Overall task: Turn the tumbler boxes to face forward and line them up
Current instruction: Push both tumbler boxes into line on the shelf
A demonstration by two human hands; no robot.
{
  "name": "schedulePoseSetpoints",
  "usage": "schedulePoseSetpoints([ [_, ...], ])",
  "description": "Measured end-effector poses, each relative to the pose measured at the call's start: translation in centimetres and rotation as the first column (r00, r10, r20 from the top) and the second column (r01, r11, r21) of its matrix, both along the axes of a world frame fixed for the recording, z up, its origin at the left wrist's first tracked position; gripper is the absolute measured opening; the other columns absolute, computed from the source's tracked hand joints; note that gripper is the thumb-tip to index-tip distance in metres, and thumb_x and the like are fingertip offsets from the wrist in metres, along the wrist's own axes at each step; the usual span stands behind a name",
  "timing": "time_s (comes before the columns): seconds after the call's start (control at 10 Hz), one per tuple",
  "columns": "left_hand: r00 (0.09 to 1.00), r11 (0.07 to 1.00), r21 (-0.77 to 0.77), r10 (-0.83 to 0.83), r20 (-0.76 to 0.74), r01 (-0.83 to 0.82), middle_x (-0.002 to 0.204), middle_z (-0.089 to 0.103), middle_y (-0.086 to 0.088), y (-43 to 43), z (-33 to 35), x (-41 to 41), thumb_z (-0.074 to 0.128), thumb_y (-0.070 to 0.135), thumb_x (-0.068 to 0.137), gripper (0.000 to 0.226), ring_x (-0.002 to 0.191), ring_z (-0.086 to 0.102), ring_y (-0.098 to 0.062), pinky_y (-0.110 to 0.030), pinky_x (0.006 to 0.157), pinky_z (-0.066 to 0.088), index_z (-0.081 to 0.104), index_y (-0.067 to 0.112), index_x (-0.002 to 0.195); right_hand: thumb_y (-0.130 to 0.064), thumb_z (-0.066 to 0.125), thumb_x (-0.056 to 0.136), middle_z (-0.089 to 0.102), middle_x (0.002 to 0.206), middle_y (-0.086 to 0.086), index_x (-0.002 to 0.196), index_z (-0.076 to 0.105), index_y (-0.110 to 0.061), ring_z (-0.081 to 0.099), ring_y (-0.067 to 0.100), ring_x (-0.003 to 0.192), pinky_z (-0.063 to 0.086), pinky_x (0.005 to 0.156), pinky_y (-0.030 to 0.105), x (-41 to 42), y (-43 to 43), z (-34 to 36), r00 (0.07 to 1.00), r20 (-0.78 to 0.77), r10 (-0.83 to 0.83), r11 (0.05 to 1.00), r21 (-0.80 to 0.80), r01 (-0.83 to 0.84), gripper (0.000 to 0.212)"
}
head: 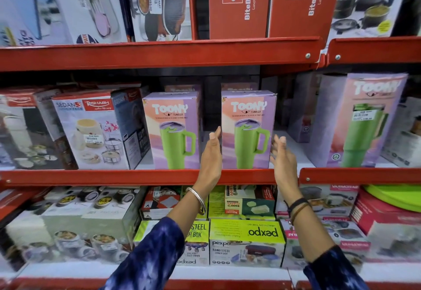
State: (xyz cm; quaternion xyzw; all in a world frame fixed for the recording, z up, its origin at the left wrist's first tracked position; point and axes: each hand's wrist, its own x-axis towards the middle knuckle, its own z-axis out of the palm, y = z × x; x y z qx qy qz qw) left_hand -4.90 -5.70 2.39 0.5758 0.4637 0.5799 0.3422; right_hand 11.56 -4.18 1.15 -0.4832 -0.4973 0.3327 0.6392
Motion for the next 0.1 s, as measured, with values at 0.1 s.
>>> schedulePoseSetpoints([
  [0.1,1.0,0.991,0.132,0.022,0.011,-0.024,0.149,0.034,0.018,-0.68,1.61,-0.65,0.02,0.083,0.078,0.081,0.144,0.031,-0.014,-0.053,0.12,0.025,0.033,0.038,0.145,-0.044,0.033,0.098,0.048,0.144,0.001,0.138,0.045,-0.019,0.042,0.011,0.132,0.031,0.112,0.029,-0.81,-0.8,1.79,0.989,0.015,-0.149,0.976,0.164,0.145,0.049],
])
